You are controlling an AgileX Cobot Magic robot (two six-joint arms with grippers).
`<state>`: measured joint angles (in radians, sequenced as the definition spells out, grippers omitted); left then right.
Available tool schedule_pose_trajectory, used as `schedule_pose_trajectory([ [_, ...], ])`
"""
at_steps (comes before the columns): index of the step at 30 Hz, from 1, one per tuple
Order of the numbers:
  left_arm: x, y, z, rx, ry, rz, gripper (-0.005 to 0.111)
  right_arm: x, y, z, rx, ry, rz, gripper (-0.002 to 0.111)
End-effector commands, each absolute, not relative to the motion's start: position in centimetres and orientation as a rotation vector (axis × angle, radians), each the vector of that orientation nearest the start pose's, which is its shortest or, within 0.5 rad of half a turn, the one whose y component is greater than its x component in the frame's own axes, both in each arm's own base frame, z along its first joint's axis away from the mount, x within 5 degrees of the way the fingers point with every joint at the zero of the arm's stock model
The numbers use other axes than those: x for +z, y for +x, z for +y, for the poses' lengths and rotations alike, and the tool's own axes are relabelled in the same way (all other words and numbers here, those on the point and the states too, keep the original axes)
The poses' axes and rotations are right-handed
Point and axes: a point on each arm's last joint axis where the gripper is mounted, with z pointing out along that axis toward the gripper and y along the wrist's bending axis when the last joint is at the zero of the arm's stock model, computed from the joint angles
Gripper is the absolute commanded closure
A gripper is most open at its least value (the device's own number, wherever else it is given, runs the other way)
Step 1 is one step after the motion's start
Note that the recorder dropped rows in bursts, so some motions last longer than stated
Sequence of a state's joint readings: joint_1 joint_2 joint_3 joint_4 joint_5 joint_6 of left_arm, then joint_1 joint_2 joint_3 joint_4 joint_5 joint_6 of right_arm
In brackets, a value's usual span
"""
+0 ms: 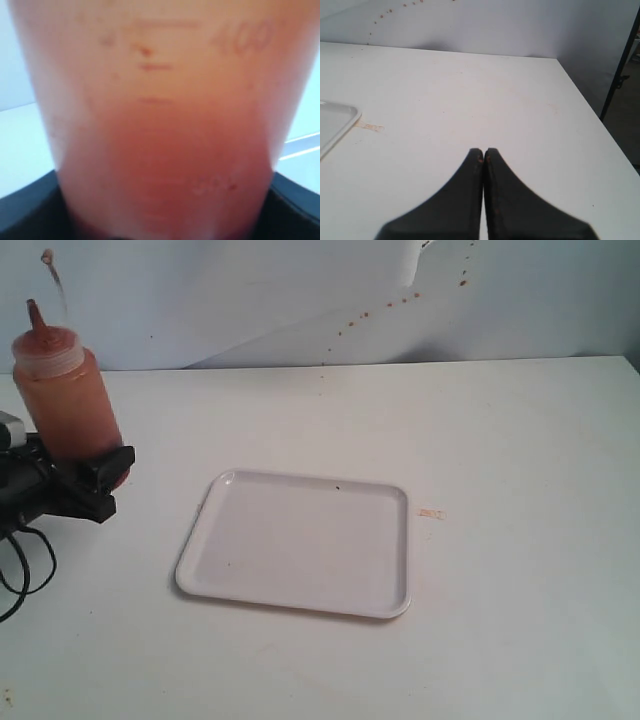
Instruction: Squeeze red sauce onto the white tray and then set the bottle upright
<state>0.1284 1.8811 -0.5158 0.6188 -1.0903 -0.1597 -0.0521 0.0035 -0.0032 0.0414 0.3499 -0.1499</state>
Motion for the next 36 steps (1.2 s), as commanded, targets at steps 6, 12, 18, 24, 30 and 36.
schedule_pose_trajectory([
  [6,13.7,28.9,-0.9,-0.259,0.385,1.646,0.107,18.2,5.3,-0.2,-0.109,-0.059,1.833,0.108],
  [12,13.7,28.9,-2.9,-0.155,0.562,1.583,0.107,18.2,5.3,-0.2,-0.109,-0.059,1.833,0.108],
  [18,13.5,29.1,-5.1,0.029,0.648,1.577,0.107,18.2,5.3,-0.2,-0.109,-0.059,1.833,0.108],
  [24,13.4,29.0,-6.7,0.28,0.682,1.587,0.107,18.2,5.3,-0.2,-0.109,-0.059,1.833,0.108],
  [30,13.4,28.6,-8.2,0.42,0.794,1.539,0.107,18.2,5.3,-0.2,-0.109,-0.059,1.833,0.108],
  [36,13.4,28.5,-8.5,0.518,0.894,1.495,0.107,18.2,5.3,-0.2,-0.109,-0.059,1.833,0.108],
])
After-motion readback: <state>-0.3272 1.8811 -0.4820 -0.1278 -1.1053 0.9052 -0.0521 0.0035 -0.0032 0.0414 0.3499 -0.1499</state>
